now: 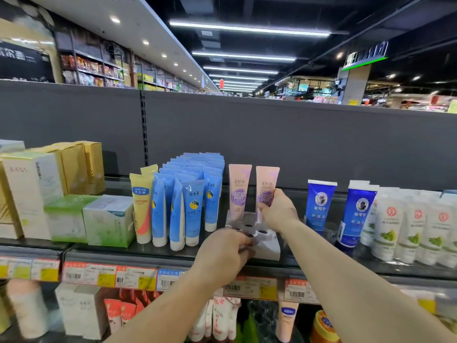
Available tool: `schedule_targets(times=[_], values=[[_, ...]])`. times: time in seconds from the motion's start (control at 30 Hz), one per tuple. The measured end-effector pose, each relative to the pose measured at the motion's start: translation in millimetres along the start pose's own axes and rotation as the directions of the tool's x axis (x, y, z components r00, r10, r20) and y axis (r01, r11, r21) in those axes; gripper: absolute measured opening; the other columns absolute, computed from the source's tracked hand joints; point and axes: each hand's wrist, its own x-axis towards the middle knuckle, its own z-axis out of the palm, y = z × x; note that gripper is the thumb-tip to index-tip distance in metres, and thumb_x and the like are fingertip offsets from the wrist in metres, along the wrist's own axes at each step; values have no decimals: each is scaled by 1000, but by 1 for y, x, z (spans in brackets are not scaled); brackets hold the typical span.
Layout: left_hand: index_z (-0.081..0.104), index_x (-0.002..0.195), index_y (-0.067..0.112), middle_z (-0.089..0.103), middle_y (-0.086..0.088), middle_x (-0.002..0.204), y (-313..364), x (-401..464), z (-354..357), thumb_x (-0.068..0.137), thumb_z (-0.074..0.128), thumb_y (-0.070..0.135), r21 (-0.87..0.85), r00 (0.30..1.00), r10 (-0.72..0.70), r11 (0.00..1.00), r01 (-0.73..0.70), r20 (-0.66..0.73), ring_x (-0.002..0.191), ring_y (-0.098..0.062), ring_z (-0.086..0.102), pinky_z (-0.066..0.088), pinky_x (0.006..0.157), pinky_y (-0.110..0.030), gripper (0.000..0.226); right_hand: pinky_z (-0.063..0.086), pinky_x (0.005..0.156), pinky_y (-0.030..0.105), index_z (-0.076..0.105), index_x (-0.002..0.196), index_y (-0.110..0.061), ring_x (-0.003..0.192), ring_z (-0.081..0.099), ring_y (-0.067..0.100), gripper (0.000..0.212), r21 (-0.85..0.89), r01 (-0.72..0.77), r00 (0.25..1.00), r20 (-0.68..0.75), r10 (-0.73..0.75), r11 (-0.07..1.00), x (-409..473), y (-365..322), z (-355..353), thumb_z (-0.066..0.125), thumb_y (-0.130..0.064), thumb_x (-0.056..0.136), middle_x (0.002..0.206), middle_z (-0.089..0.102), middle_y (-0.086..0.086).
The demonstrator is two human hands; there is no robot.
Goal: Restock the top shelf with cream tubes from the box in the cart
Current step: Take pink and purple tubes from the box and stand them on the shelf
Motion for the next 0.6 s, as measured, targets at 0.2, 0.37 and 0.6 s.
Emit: schedule_targets(times=[0.2,0.37,0.6], values=[[60,125,37,55,12,130,3,-1,1,94,57,31,-32,1000,-29,999,29,-5,115,-9,53,46,97,-27,31,48,86,33,48,122,-14,112,57,22,34,62,-37,999,21,36,997,-2,5,1,61,-26,93,126,57,7],[63,118,36,58,15,125,9,-2,0,89,64,29,-74,998,-54,996,52,-26,116,-7,53,47,102,-38,30,46,81,32,45,125,-16,110,57,23,38,146,-54,997,63,45,988,-6,8,0,62,-27,92,127,56,7],[54,135,26,58,8,134,21,-32,-18,93,56,42,-62,985,-51,997,41,-163,120,-10,54,45,102,-33,44,43,68,25,47,123,-9,93,56,18,39,16,45,994,99,-46,999,-32,5,-5,55,-35,93,117,58,8]])
